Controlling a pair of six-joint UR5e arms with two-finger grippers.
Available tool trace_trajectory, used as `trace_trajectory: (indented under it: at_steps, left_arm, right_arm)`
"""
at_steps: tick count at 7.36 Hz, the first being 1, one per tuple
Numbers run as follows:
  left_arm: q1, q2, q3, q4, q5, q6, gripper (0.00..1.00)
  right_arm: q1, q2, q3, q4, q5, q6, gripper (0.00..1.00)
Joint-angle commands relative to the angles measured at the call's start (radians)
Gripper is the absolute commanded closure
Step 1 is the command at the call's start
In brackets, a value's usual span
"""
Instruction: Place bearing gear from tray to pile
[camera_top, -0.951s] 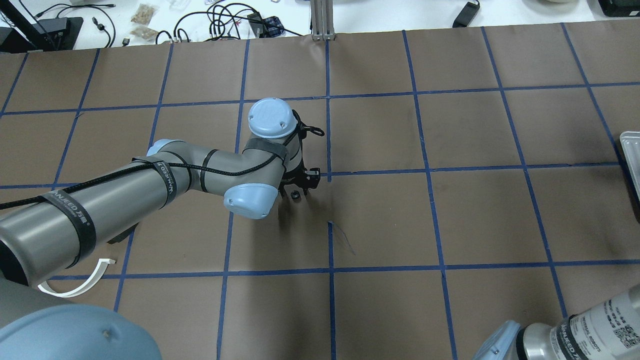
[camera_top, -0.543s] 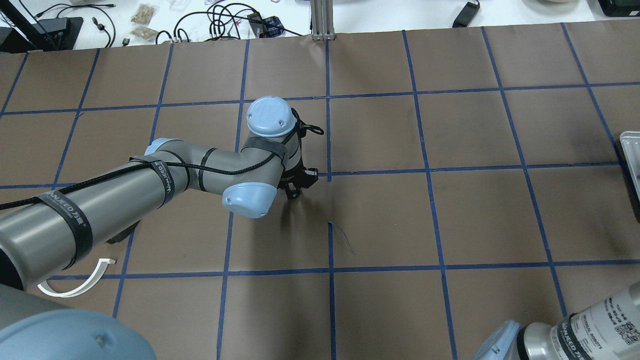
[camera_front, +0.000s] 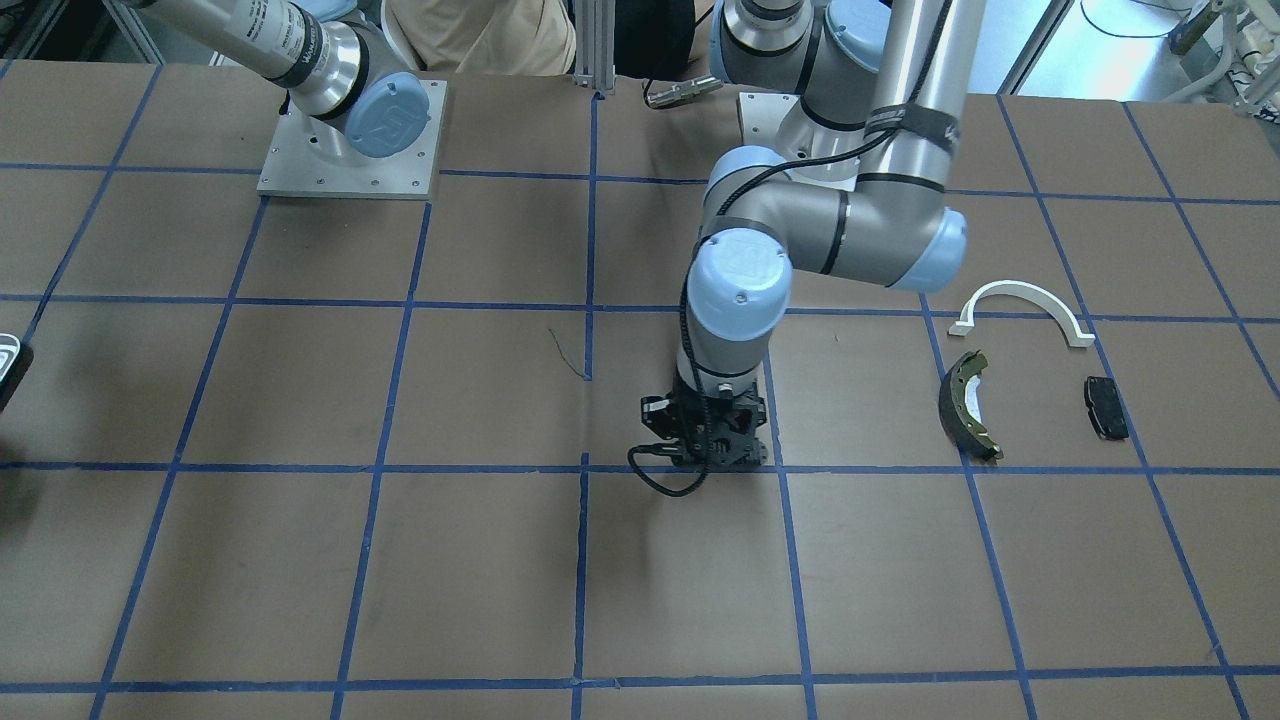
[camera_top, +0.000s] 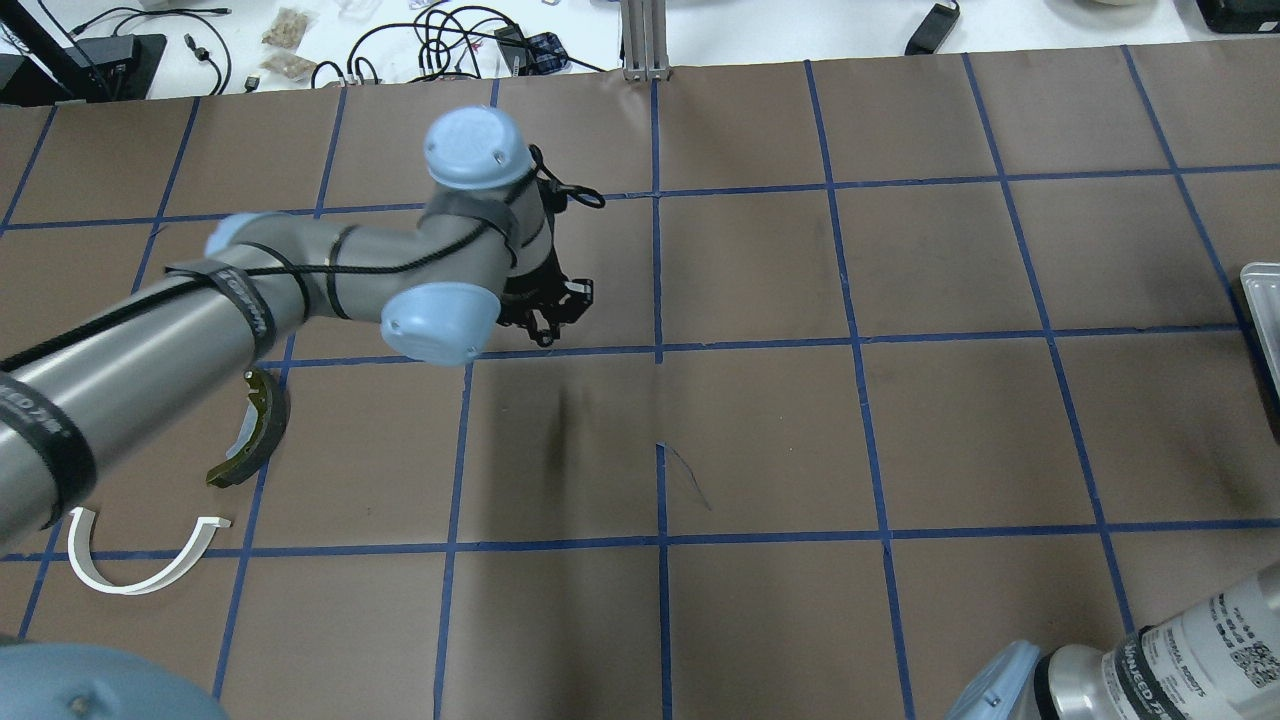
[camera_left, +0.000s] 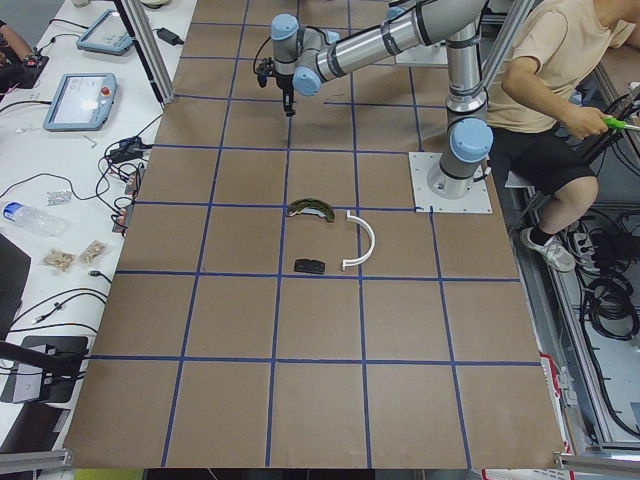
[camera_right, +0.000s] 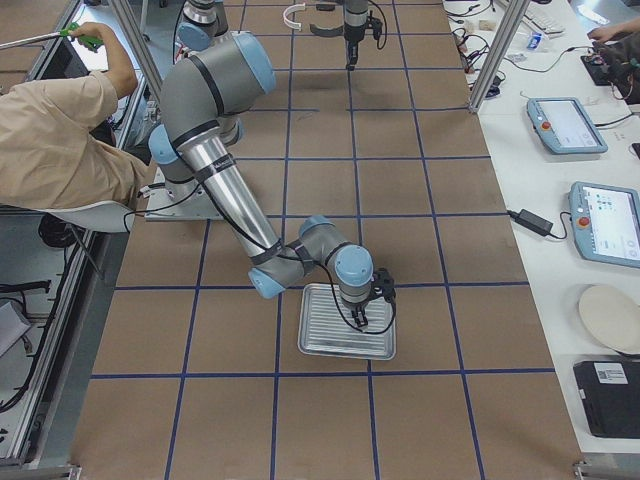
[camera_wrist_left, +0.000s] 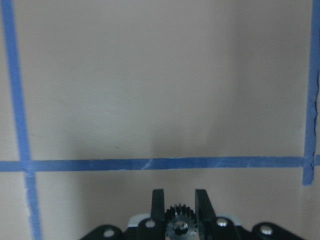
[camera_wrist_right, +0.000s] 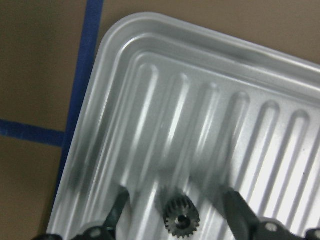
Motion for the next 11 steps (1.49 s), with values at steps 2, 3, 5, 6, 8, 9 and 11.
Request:
trace_trajectory:
  at_steps: [2, 3, 5, 6, 8, 9, 11]
  left_arm:
    - [0.252, 0.076, 0.083, -0.241, 0.023, 0.224, 0.86]
    - [0.325, 0.081, 0.08, -0.265, 0.081, 0.338, 0.86]
    - [0.503, 0.072, 0.073, -0.267, 0.089, 0.53, 0.88]
    - [0.581, 0.051, 0.059, -0.243, 0.091, 0.654, 0.92]
    - [0.7, 0.012, -0.004, -0.09, 0.089, 0.84, 0.95]
    - [0.744, -0.023, -0.069, 0.067, 0.082, 0.926, 0.95]
    - [0.807, -0.051, -0.201, 0.21, 0.079, 0.957, 0.95]
  right_arm:
    - [0.0, -0.003, 0.0, 0.006, -0.007, 0.007, 0.41]
    - [0.0, -0.003, 0.0, 0.006, -0.007, 0.004, 0.44]
    - [0.0, -0.003, 0.001, 0.006, -0.005, 0.0, 0.6]
    - [0.0, -0.003, 0.001, 0.006, -0.005, -0.001, 0.73]
    - [0.005, -0.004, 0.0, 0.006, 0.003, 0.008, 0.79]
    - [0.005, -0.006, 0.001, 0.006, 0.003, 0.007, 0.82]
    - [0.009, -0.053, 0.007, 0.024, 0.003, 0.01, 0.85]
